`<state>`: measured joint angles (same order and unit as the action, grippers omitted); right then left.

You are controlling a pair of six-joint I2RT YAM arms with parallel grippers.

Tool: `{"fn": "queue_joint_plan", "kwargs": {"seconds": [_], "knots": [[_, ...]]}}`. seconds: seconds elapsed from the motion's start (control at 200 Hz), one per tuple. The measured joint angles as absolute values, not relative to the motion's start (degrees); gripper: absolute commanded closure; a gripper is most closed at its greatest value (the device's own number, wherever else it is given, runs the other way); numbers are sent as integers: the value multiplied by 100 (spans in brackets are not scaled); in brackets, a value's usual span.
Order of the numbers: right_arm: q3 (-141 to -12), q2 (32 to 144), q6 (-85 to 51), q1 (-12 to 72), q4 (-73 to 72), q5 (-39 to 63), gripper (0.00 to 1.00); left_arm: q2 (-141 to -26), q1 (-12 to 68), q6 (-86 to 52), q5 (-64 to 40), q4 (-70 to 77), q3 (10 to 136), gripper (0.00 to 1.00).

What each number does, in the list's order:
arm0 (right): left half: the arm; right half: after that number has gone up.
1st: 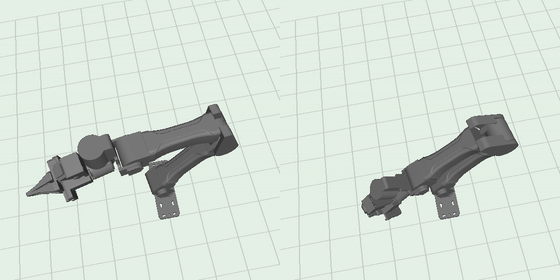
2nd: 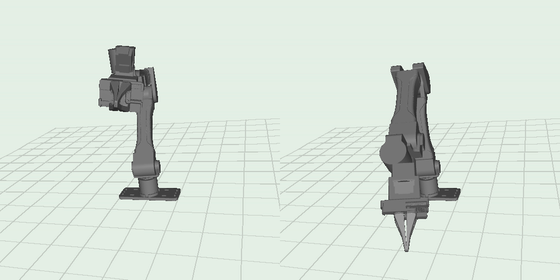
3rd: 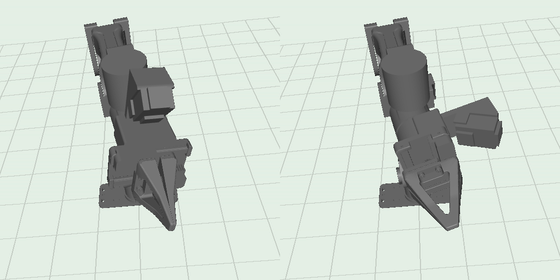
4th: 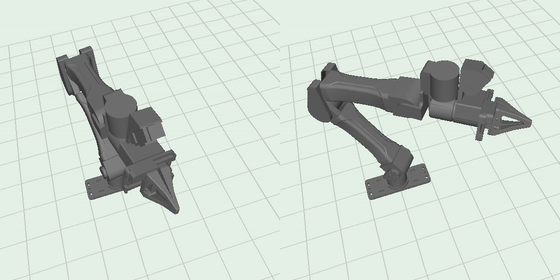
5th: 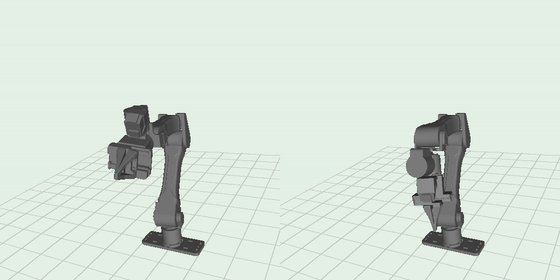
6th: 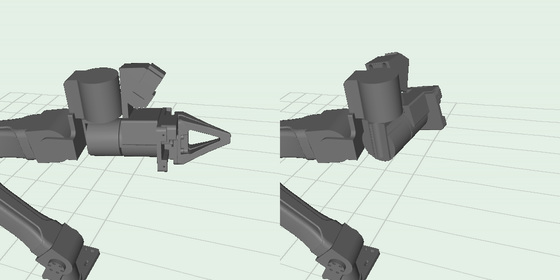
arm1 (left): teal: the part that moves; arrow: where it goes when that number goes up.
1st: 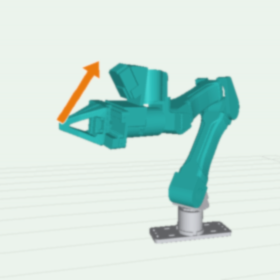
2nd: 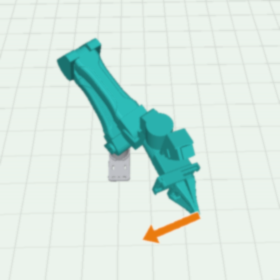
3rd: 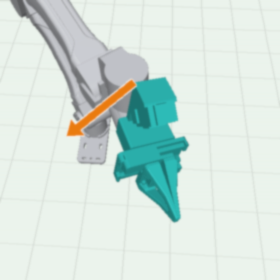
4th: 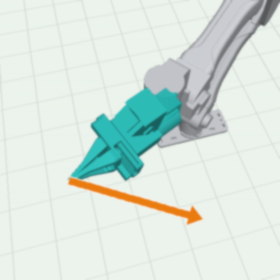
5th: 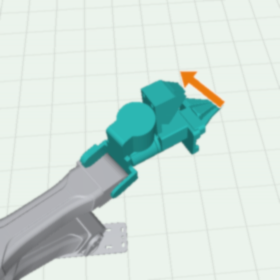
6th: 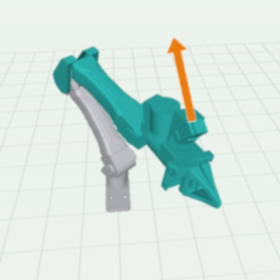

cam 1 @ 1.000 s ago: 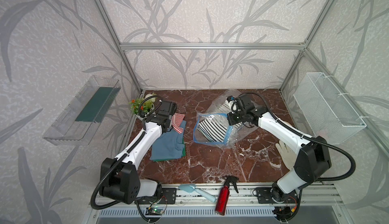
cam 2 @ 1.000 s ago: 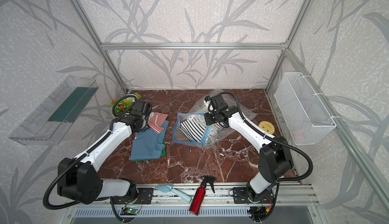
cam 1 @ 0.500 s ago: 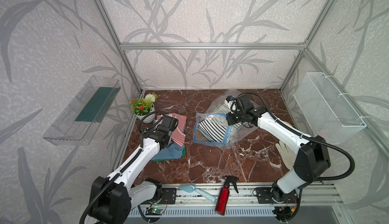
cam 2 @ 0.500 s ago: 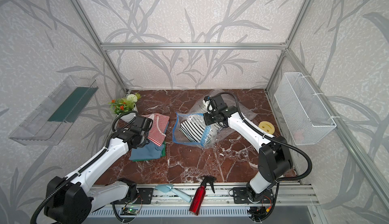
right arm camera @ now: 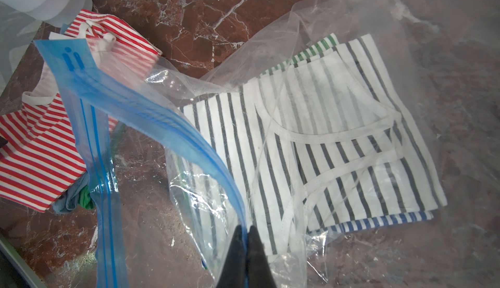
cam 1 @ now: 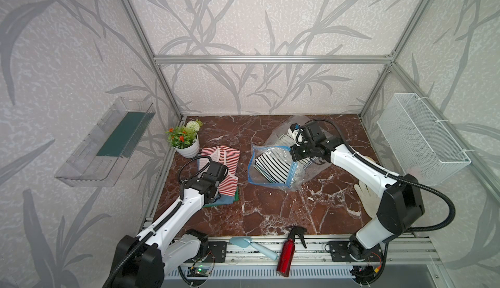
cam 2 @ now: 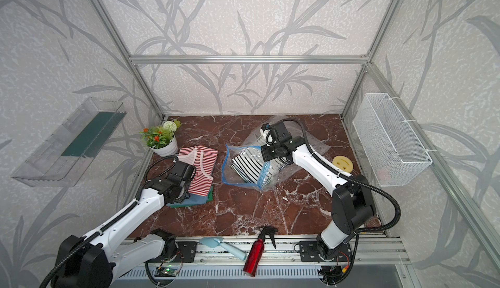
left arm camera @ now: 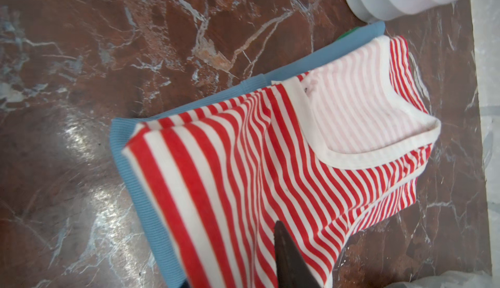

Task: Take the tank top out of the vacuum bag
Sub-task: Place the tank top on the tank top.

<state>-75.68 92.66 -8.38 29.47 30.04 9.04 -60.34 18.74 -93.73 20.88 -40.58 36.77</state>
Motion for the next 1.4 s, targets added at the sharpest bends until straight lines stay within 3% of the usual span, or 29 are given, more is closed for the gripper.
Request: {"fn": "queue_joint_plan", "kwargs": {"seconds": [0.175,0.535,0.765,0.949,1.399], "knots": [[-7568,9277,-838,2947,2989,908,100,-5599,1874,-8982,2067,-4473,3658,56],[-7568,9371,-856,2947,2943,919,100,-4779,2176,-7028,1175,-5428,3931,56],[-7568,9373,-862,2956,2899,954,100,-6613,3011,-5601,1129,-5612,5391,58],[-7555,9373,-860,2958,2897,945,100,-7802,3371,-4770,1114,-5570,5666,60],[-7537,9373,-860,2958,2897,945,100,-8501,3575,-4174,1234,-5583,5675,59]]}}
